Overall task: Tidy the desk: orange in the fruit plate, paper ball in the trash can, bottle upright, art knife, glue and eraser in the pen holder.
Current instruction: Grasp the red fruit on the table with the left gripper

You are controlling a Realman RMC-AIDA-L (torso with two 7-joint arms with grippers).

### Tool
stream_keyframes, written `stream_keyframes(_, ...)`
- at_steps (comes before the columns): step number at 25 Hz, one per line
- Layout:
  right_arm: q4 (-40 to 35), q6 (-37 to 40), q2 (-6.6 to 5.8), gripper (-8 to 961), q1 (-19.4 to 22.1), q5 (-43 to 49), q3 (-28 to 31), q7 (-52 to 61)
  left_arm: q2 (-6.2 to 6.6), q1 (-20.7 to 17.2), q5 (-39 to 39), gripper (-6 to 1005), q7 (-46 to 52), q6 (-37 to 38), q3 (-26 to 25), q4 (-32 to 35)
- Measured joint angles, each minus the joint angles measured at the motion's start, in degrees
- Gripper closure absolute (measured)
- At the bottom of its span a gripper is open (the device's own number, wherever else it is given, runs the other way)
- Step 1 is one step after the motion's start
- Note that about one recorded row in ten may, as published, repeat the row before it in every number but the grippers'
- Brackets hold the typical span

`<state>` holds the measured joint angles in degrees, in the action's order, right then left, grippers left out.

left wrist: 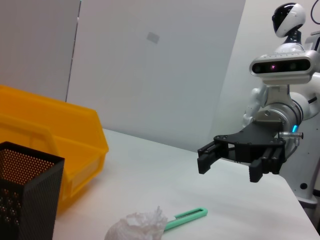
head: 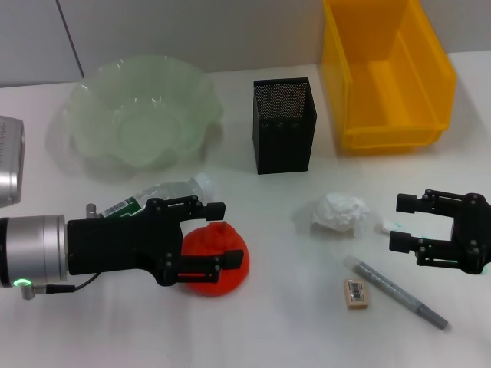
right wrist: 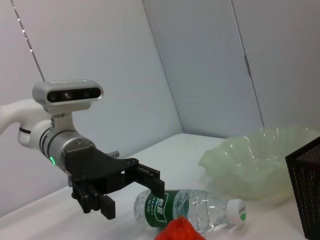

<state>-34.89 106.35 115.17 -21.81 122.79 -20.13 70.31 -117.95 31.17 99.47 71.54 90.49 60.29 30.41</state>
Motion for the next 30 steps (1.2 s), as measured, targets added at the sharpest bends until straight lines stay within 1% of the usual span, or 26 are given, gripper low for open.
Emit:
stream_keyframes(20,0.0,-0.8,-0.03,205,0.3,0.0,0.0,0.0,-0.02,0.1,0.1,185,0.2,-0.4,0.4,1.0)
stream_keyframes(25,0.0,-0.8,-0.04,206,0.1,0.0,0.0,0.0,-0.60,0.5,1.6,185,0.4,-2.6,0.9,4.1)
stream_keyframes(30,0.0,-0.9,-0.04,206,0.0,0.0,0.0,0.0,-0.58,1.5,2.5,185,1.4,-5.3,3.0,6.3)
